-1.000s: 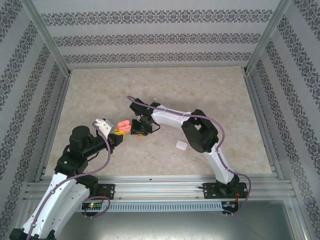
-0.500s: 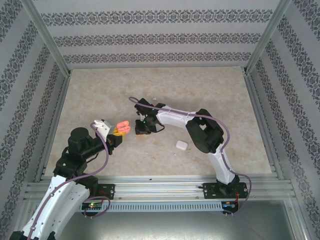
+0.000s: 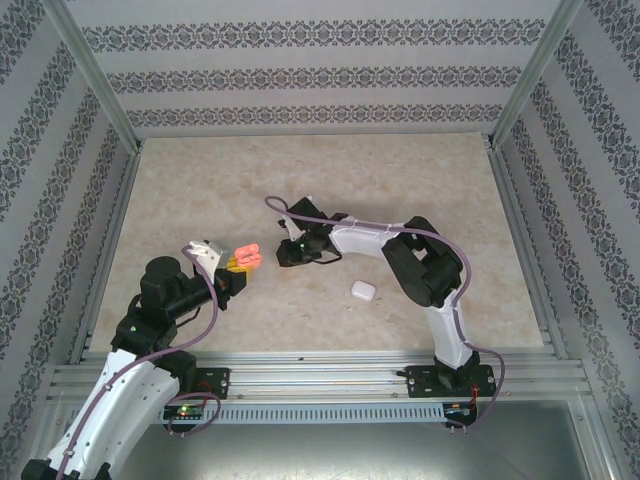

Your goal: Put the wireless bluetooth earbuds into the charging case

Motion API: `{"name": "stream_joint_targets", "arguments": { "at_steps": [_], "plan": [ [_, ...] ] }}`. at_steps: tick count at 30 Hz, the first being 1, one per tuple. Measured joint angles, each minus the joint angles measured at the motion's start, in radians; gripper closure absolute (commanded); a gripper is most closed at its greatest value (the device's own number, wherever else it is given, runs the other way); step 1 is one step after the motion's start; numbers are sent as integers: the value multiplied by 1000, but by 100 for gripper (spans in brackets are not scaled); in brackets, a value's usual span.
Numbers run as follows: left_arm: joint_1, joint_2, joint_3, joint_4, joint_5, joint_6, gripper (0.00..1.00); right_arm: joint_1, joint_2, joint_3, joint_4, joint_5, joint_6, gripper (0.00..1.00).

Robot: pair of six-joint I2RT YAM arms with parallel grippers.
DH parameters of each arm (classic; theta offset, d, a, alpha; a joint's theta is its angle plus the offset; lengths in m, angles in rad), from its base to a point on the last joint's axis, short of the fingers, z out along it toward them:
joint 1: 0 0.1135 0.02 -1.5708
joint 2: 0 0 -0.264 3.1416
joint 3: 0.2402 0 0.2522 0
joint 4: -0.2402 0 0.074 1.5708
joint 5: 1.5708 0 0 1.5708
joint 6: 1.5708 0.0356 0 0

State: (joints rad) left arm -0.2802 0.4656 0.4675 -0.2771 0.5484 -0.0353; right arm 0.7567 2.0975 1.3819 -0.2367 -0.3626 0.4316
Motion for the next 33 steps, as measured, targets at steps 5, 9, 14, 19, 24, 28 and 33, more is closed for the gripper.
{"name": "stream_joint_targets", "arguments": {
  "at_steps": [5, 9, 14, 19, 24, 28, 33],
  "plan": [
    [0, 1, 0, 1, 0, -4, 100, -9, -57, -93, 58, 22, -91, 57],
    [0, 7, -4, 16, 0, -11, 100, -49, -132, -180, 65, 44, -116, 54],
    [0, 21, -6, 31, 0, -18, 100, -93, -207, -211, 35, 74, -74, 54],
    [0, 34, -6, 31, -7, -18, 100, -56, -214, -92, -134, 170, 74, 52],
    [0, 48, -5, 23, -38, -14, 100, 28, -204, 41, -256, 210, 272, 52],
    [0, 51, -2, 4, -57, -1, 100, 66, -134, 153, -321, 206, 333, 59],
    [0, 51, 1, -9, -60, 5, 100, 68, -21, 242, -383, 200, 356, 61]
  ]
}}
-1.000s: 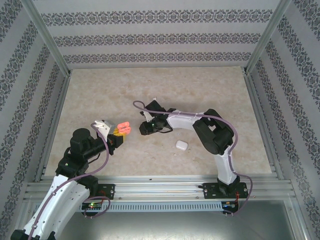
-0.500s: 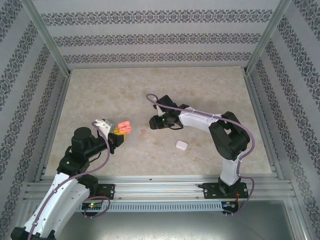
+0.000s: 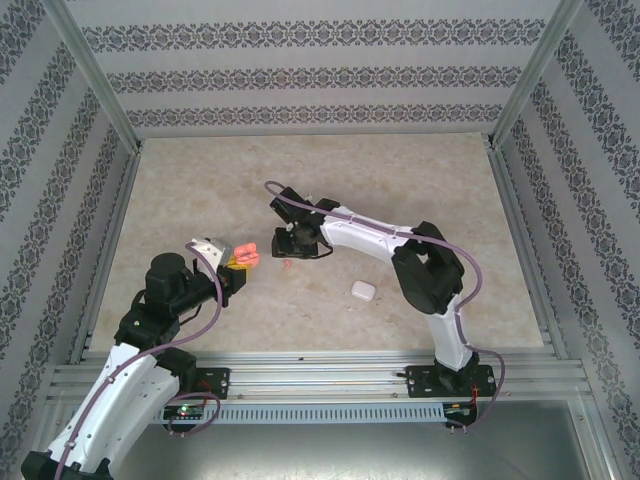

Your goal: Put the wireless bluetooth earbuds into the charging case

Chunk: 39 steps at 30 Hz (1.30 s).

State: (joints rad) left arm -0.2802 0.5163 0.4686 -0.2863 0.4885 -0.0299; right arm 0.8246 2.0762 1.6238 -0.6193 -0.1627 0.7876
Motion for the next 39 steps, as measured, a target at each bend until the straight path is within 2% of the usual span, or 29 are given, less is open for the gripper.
{"name": "stream_joint_targets", "arguments": {
  "at_steps": [6, 18, 21, 25, 32, 39],
  "plan": [
    [0, 0, 7, -6, 0, 0, 100, 0, 65, 47, -76, -3, -1, 56],
    [0, 0, 7, -6, 3, 0, 100, 0, 140, 114, -119, -3, -5, 58],
    [0, 0, 7, -6, 5, 0, 100, 1, 161, 129, -127, -3, -8, 60],
    [0, -1, 7, -6, 8, 0, 100, 0, 173, 136, -137, 2, -15, 71],
    [0, -1, 7, -6, 12, -1, 100, 1, 173, 137, -139, 2, -30, 83],
    [0, -1, 7, -6, 25, -2, 100, 0, 154, 103, -101, 1, -55, 85]
  ]
}}
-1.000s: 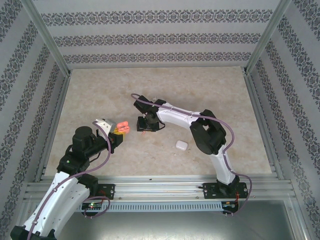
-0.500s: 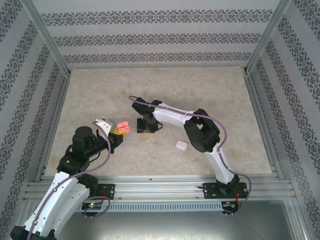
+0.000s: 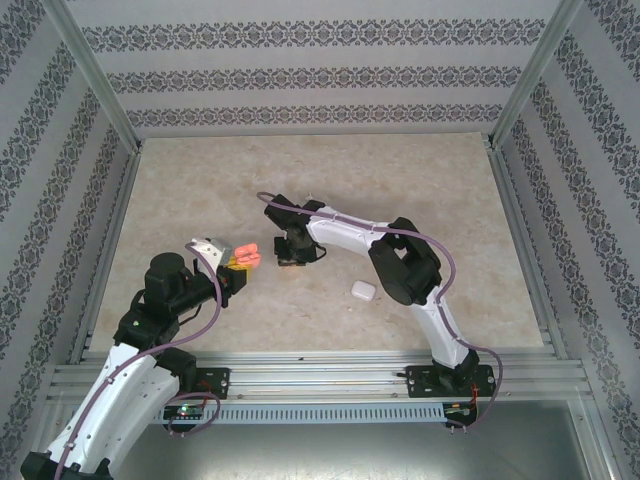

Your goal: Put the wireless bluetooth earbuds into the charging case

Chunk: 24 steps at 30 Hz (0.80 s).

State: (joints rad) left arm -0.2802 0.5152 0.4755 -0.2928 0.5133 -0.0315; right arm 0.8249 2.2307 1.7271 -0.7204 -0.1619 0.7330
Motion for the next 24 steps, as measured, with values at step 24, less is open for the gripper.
{"name": "stream_joint_targets", "arguments": {
  "at_steps": [24],
  "plan": [
    [0, 0, 0, 0, 10, -40, 100, -114, -248, -549, 592, -200, -123, 79]
  ]
}}
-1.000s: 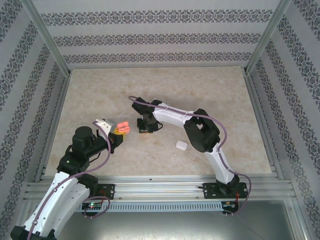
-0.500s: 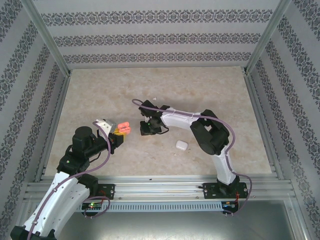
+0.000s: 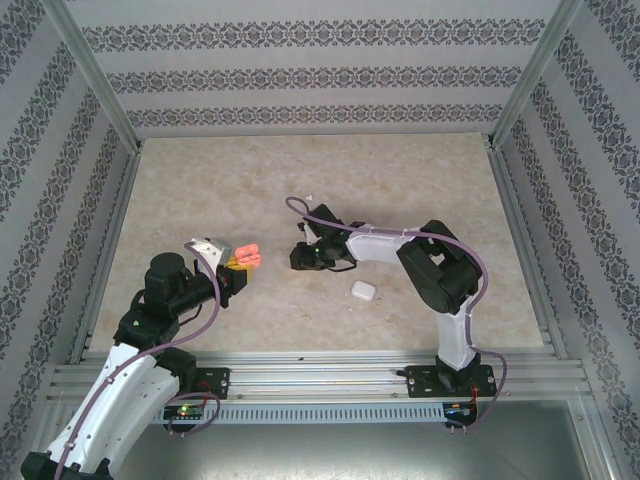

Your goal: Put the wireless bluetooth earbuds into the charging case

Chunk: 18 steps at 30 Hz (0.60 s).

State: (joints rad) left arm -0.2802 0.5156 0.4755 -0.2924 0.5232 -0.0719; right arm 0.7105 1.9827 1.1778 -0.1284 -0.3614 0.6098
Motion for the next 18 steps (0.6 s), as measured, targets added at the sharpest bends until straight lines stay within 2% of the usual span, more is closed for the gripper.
{"name": "stream_joint_targets", "arguments": {
  "at_steps": [6, 18],
  "plan": [
    [0, 5, 0, 1, 0, -13, 100, -15, -32, -50, 38, 2, 0, 89],
    [0, 37, 0, 28, 40, -17, 100, -14, -109, -132, 90, 32, -66, 94]
  ]
}}
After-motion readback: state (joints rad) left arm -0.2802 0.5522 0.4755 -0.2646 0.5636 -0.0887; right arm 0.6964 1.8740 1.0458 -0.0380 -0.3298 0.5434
